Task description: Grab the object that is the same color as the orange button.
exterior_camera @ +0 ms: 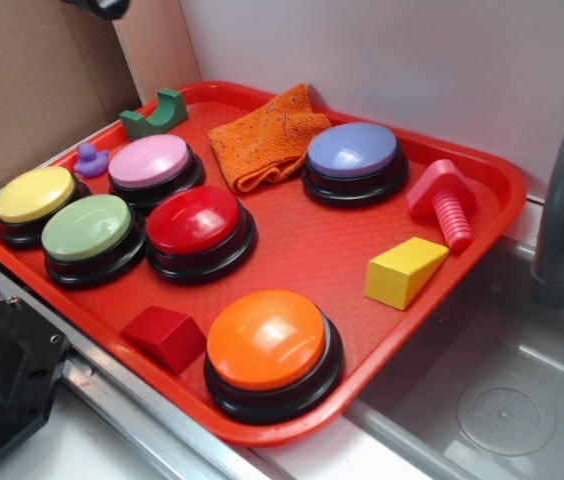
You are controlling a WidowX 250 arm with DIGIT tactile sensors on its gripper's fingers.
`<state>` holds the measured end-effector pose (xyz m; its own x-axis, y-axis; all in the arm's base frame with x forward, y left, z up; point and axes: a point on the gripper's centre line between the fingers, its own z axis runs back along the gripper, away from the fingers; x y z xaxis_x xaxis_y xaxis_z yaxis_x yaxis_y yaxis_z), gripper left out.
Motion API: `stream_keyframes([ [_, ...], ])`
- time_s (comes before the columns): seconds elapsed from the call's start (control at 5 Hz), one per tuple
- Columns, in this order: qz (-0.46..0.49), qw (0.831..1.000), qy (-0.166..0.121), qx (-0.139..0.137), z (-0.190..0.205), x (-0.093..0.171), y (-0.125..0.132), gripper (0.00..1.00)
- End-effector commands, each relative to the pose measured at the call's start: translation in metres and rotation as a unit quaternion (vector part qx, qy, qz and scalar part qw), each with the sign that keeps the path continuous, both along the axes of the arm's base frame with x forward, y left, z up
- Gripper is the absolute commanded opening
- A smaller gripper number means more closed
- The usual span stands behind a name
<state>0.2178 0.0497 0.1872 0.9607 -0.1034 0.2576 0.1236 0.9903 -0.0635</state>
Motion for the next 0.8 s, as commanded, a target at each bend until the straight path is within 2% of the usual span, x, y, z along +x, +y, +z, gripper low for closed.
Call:
stream_keyframes([
  [0.0, -0.029, 0.998, -0.056, 0.019, -0.039, 0.056, 0.022, 1.0],
  [0.2, -0.044, 0.998, -0.042, 0.028, -0.066, 0.075, 0.026, 1.0],
  [0.6, -0.076, 0.996, -0.038, 0.042, -0.105, 0.099, 0.036, 1.0],
])
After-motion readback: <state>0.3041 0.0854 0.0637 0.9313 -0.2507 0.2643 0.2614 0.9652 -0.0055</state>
